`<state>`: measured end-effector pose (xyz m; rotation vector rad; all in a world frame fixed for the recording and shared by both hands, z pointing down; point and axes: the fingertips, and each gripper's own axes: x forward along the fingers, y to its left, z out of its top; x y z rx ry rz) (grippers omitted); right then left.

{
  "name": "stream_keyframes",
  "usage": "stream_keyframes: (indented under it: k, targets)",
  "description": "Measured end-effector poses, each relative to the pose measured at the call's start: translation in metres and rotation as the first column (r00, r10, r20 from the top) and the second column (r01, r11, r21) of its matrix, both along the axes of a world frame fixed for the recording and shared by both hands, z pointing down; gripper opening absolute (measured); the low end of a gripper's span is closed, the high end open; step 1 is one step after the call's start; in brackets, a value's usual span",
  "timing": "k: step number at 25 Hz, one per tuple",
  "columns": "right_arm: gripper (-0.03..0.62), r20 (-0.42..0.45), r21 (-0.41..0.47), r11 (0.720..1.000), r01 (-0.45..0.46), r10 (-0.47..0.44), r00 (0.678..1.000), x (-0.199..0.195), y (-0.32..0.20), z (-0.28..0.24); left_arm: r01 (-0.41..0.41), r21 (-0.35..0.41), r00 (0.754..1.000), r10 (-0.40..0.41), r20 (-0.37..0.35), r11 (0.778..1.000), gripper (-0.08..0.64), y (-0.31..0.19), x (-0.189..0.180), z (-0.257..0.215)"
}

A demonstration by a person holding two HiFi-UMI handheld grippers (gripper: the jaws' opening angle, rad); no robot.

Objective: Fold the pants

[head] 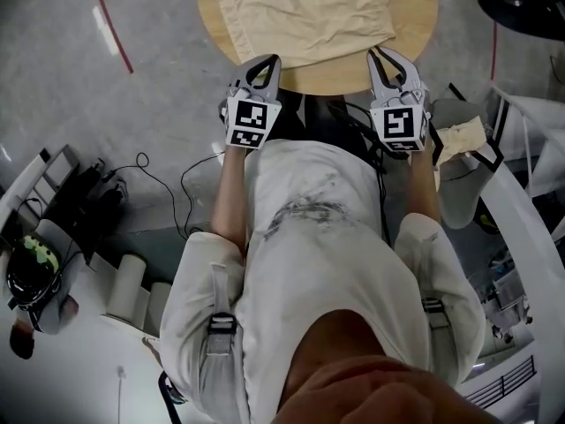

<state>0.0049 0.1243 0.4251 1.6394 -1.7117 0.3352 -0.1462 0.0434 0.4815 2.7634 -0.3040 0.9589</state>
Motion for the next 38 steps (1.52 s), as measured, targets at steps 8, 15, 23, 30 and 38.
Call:
stream_keyframes:
  k: [8, 15, 23, 30, 38]
  targets:
    - [0.066, -0.023, -0.052, 0.997, 0.048, -0.05, 0.998, 0.013, 0.0, 0.036, -0.053, -0.032, 0.998, 0.054, 0.041, 0.998, 0.008, 0.017, 0.008, 0.038]
    - [0.084, -0.004, -0.094, 0.994, 0.062, -0.062, 0.998, 0.014, 0.0, 0.053, -0.072, -0.048, 0.994, 0.075, 0.078, 0.996, 0.021, 0.02, 0.001, 0.056]
    - [0.109, 0.033, -0.155, 0.985, 0.079, -0.074, 0.997, 0.018, 0.014, 0.079, -0.114, -0.057, 0.986, 0.12, 0.119, 0.992, 0.059, 0.034, 0.0, 0.073]
    - [0.141, 0.043, -0.208, 0.974, 0.093, -0.086, 0.995, 0.023, 0.007, 0.1, -0.129, -0.082, 0.978, 0.14, 0.153, 0.988, 0.132, 0.024, 0.002, 0.088]
    - [0.183, 0.029, -0.273, 0.955, 0.118, -0.115, 0.993, 0.035, 0.009, 0.117, -0.115, -0.118, 0.976, 0.134, 0.172, 0.986, 0.193, 0.025, -0.004, 0.098]
